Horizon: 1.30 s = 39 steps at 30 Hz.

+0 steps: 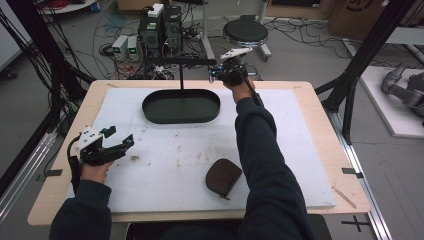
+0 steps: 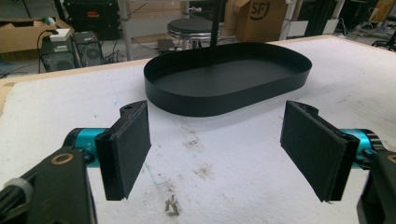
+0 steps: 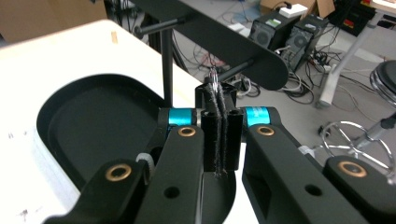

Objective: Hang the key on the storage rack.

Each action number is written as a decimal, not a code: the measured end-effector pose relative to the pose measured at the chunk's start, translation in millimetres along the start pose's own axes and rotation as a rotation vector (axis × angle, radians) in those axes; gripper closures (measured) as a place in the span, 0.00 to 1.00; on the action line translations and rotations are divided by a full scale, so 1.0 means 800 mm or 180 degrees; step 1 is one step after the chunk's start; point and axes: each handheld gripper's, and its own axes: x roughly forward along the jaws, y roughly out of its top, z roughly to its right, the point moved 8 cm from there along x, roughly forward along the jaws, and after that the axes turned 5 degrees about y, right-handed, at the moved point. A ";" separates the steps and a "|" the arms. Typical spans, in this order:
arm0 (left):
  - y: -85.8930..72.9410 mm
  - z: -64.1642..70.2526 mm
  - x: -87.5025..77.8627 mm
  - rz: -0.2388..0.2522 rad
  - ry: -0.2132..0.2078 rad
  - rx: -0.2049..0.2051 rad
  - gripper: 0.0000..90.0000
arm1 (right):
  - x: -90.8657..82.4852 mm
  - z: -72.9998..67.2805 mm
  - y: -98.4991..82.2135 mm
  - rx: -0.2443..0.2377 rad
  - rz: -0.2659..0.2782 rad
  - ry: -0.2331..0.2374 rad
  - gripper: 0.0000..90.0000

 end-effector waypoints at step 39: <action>0.000 0.006 -0.004 0.0018 -0.0123 -0.0060 0.24 | -0.174 -0.049 -0.112 -0.0024 -0.0276 -0.0157 0.23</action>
